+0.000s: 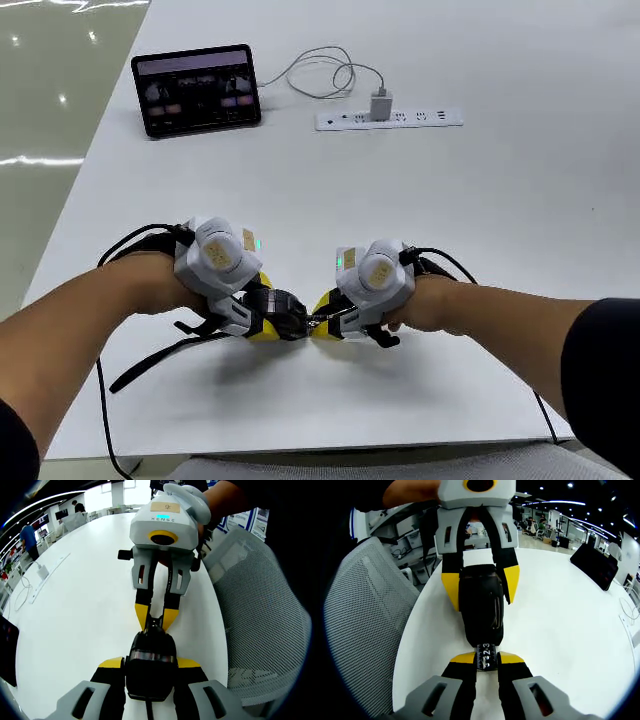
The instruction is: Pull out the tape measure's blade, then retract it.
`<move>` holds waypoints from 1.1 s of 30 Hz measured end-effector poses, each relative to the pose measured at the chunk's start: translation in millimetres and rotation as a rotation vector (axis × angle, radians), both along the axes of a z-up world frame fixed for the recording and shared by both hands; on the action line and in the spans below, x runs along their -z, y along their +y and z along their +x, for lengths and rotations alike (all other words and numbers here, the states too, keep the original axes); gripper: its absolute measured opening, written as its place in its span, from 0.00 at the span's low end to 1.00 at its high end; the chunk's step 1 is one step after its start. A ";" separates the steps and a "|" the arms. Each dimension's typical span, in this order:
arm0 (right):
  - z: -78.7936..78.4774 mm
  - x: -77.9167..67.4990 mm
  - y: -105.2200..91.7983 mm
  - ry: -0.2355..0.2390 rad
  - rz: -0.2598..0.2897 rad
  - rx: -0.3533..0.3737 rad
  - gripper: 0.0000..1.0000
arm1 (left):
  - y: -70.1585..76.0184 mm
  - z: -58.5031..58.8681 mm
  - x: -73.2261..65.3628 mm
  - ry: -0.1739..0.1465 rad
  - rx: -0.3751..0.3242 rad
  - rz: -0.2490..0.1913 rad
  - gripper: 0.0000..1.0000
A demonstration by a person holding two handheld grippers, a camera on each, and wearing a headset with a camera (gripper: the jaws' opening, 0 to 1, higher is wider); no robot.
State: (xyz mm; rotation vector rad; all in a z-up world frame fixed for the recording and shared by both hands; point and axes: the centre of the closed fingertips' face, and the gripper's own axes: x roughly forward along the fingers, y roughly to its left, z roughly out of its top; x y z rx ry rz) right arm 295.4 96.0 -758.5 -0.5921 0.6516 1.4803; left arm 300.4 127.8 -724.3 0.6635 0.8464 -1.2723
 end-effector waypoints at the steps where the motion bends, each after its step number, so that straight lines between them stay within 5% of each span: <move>1: 0.0 0.0 -1.1 0.000 0.000 0.000 0.11 | 0.0 0.0 0.1 0.000 0.000 0.001 0.33; 33: 5.4 -0.7 -36.4 -0.007 -0.040 0.026 0.11 | 0.3 0.6 -1.1 -0.003 -0.023 -0.020 0.33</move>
